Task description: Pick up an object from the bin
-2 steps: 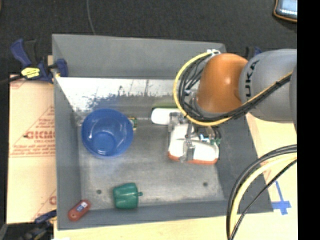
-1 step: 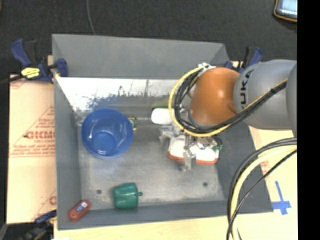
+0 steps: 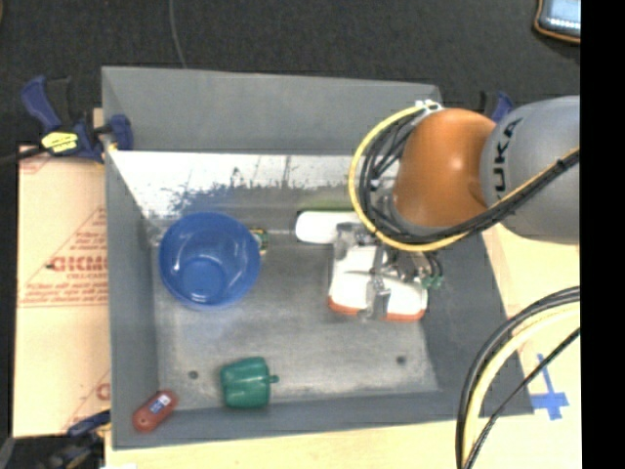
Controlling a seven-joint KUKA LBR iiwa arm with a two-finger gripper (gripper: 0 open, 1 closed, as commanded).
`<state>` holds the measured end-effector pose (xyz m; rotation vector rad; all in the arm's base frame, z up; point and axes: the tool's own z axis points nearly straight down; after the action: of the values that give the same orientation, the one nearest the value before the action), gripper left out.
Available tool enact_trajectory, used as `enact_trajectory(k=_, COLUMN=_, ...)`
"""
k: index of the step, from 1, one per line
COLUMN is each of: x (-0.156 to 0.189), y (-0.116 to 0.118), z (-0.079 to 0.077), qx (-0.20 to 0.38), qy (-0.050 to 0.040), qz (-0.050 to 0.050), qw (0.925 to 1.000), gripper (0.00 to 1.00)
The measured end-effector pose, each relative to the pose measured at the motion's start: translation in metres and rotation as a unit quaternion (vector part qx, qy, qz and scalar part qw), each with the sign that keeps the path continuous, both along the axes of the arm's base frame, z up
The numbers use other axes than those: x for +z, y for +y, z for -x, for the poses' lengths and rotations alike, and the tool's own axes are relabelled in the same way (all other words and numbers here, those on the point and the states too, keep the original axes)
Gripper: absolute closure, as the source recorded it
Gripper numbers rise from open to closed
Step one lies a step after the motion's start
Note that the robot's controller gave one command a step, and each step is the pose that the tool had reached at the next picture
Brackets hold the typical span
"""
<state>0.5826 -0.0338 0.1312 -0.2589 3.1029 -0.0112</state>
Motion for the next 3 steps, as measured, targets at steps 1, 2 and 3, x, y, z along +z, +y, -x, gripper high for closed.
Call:
enact_trajectory(k=1, x=-0.054, y=-0.018, z=-0.003, qx=0.131, qy=0.0093, qz=-0.001, qw=0.9914, gripper=1.00)
enact_trajectory(k=2, x=-0.054, y=-0.018, z=-0.003, qx=0.131, qy=0.0093, qz=-0.001, qw=0.9914, gripper=1.00)
enact_trajectory(k=3, x=0.029, y=-0.032, z=-0.016, qx=0.200, qy=0.0041, qz=0.001, qw=0.9797, gripper=1.00)
